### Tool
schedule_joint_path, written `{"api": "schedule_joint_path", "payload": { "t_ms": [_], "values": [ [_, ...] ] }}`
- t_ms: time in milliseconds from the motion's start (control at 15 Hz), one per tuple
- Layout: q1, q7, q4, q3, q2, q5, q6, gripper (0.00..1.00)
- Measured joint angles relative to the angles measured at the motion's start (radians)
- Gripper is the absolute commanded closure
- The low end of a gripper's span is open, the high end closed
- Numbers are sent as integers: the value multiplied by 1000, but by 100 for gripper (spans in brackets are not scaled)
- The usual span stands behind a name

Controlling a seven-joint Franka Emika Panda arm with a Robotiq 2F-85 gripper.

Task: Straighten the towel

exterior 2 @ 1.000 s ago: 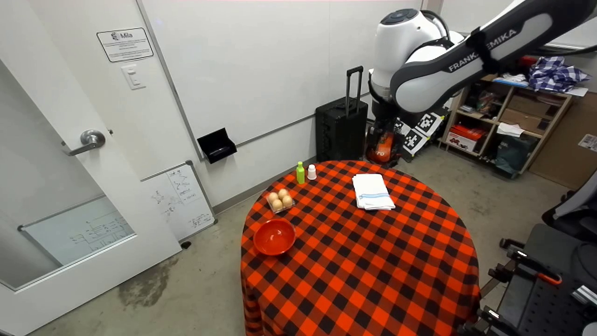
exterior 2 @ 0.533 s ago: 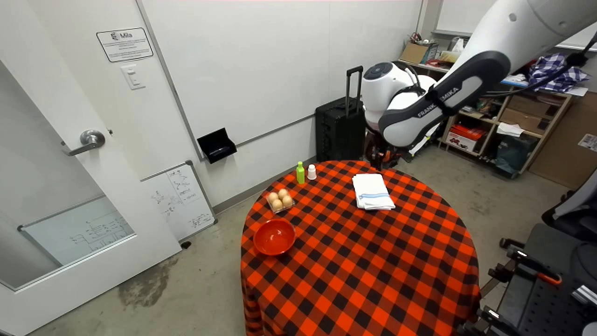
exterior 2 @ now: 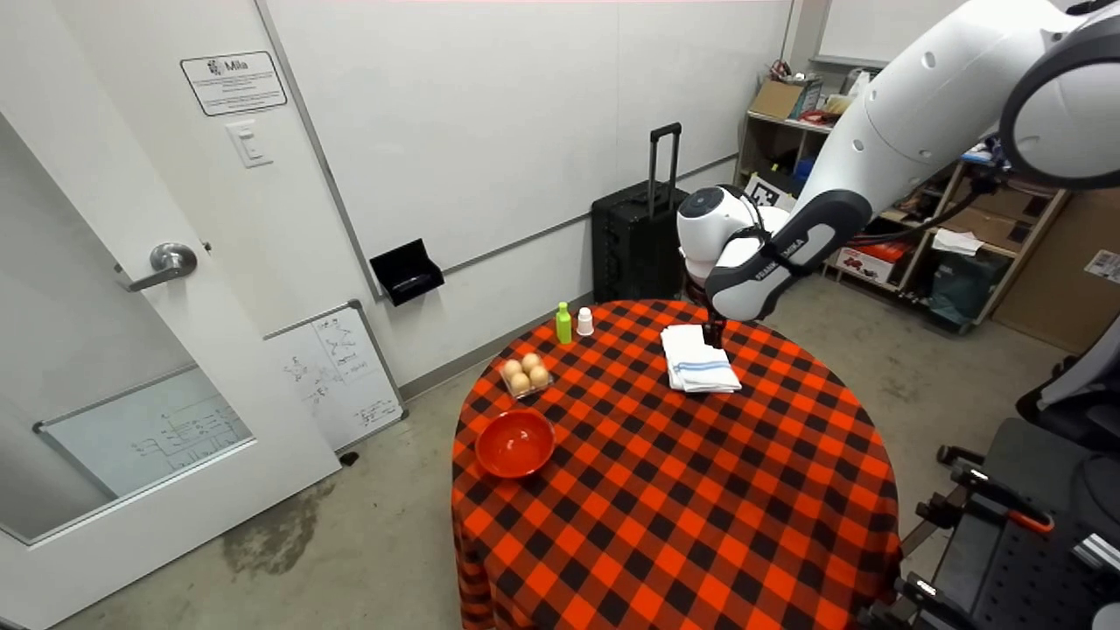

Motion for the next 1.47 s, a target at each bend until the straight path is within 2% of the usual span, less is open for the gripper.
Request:
{"api": "schedule_joint_path", "payload": {
  "t_ms": [267, 733, 1000, 1467],
  "values": [
    [-51, -72, 86, 13, 106, 47, 36, 0],
    [-147, -237, 205, 104, 232, 167, 35, 0],
    [-148, -305, 236, 138, 289, 173, 36, 0],
    [-137, -387, 344, 134, 373, 168, 37, 0]
  ]
}}
